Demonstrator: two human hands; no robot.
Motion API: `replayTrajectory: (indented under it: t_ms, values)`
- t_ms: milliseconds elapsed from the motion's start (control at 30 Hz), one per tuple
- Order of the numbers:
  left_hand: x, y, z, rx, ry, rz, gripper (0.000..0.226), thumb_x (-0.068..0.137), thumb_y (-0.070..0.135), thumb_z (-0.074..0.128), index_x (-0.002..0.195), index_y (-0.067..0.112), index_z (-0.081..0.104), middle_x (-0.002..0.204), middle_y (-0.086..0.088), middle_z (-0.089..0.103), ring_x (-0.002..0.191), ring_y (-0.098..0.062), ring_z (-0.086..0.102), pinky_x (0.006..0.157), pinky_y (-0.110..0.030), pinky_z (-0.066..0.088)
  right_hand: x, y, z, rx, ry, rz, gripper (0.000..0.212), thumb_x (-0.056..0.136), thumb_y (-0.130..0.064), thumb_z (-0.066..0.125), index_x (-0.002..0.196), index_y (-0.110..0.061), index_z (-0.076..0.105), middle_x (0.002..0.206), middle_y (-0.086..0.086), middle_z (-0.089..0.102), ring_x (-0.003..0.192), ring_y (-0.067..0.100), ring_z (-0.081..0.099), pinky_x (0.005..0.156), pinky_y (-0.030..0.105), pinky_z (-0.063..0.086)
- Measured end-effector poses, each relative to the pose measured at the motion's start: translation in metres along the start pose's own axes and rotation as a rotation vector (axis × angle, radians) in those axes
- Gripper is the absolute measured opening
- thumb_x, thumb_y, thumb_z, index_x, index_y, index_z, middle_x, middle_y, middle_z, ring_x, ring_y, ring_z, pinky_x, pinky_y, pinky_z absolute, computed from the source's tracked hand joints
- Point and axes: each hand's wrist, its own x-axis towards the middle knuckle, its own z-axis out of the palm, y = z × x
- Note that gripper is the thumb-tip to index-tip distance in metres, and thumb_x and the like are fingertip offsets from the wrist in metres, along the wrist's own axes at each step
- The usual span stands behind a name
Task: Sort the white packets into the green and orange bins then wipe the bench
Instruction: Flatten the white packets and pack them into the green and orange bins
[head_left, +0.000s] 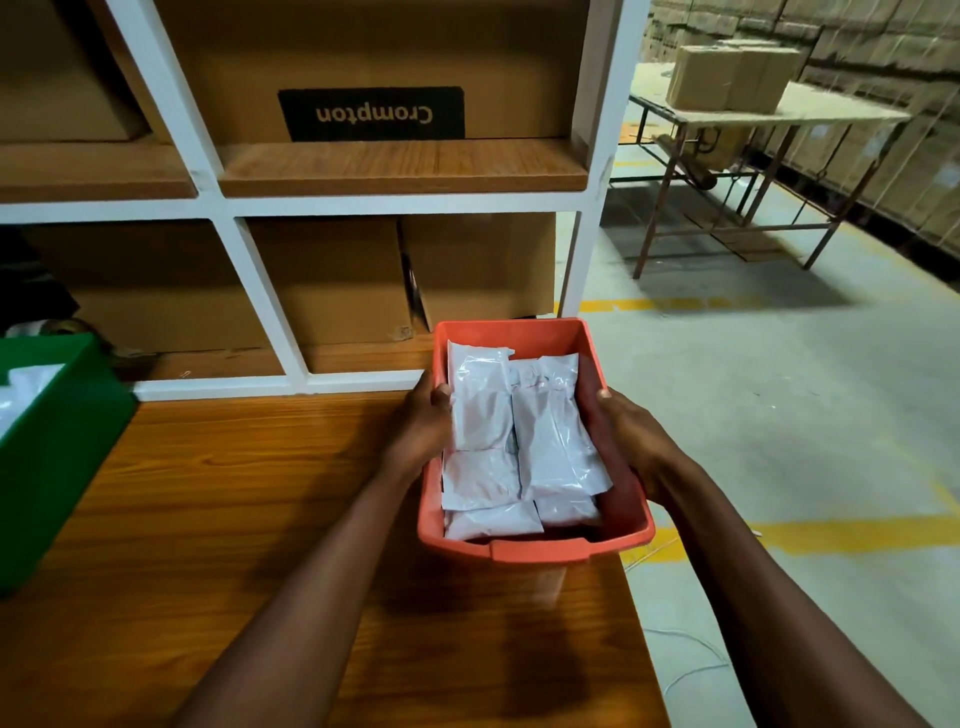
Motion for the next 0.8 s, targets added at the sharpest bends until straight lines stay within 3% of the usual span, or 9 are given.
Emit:
replayTrajectory:
  t_ms: [67,133,233,333,433,667,800]
  values:
    - [-0.006,0.001,-0.006,0.019,-0.001,-0.03,0.052,0.106,0.042,0.031,0.155,0.026,0.026,0.156,-0.005,0.039,0.138,-0.029,0.042,0.105,-0.035,0.035,-0.003,-0.002,0.001,-0.156,0.036,-0.072,0.041,0.102,-0.054,0.04,0.129,-0.033,0.061,0.131,-0.005,0.066,0.116,0.017,0.066,0.101,0.042,0.05]
    - [-0.015,0.002,-0.012,0.054,0.008,-0.01,0.061,0.104,0.05,0.031,0.157,0.024,0.019,0.158,-0.007,0.035,0.142,-0.03,0.037,0.11,-0.039,0.033,-0.011,-0.01,0.006,-0.454,0.126,-0.137,0.055,0.101,-0.055,0.039,0.148,-0.028,0.043,0.148,0.001,0.052,0.134,0.028,0.051,0.109,0.043,0.041]
    - [-0.037,0.003,-0.027,0.079,0.062,0.059,0.063,0.103,0.052,0.035,0.157,0.024,0.019,0.153,-0.009,0.044,0.137,-0.03,0.045,0.106,-0.036,0.038,-0.029,-0.019,0.026,-0.721,0.239,-0.305,0.054,0.102,-0.051,0.039,0.151,-0.028,0.034,0.151,0.002,0.047,0.137,0.03,0.045,0.101,0.044,0.041]
    - [-0.061,0.001,-0.047,0.138,0.127,0.109,0.061,0.103,0.054,0.033,0.156,0.028,0.021,0.152,-0.005,0.046,0.133,-0.028,0.049,0.103,-0.038,0.041,-0.052,-0.023,0.056,-0.765,0.295,-0.417,0.061,0.1,-0.057,0.04,0.153,-0.027,0.032,0.158,-0.002,0.038,0.144,0.023,0.038,0.107,0.045,0.04]
    - [-0.08,-0.018,-0.078,0.159,0.14,0.165,0.064,0.1,0.061,0.033,0.156,0.034,0.019,0.156,-0.001,0.04,0.138,-0.026,0.044,0.106,-0.04,0.04,-0.073,-0.026,0.099,-0.703,0.325,-0.536,0.061,0.1,-0.053,0.047,0.15,-0.018,0.042,0.154,0.001,0.045,0.144,0.02,0.039,0.113,0.041,0.037]
    - [-0.141,-0.084,-0.197,0.255,0.242,0.293,0.061,0.101,0.048,0.045,0.155,0.028,0.027,0.156,-0.003,0.039,0.141,-0.022,0.04,0.109,-0.032,0.036,-0.126,-0.03,0.229,-0.684,0.319,-0.632,0.059,0.096,-0.061,0.046,0.14,-0.022,0.052,0.139,0.002,0.06,0.126,0.024,0.056,0.099,0.04,0.05]
    - [-0.173,-0.133,-0.269,0.352,0.278,0.282,0.062,0.101,0.052,0.042,0.156,0.029,0.023,0.16,0.001,0.032,0.146,-0.017,0.029,0.114,-0.034,0.03,-0.16,-0.03,0.311,-0.665,0.26,-0.663,0.063,0.097,-0.058,0.05,0.146,-0.018,0.048,0.147,0.005,0.054,0.133,0.024,0.051,0.102,0.037,0.045]
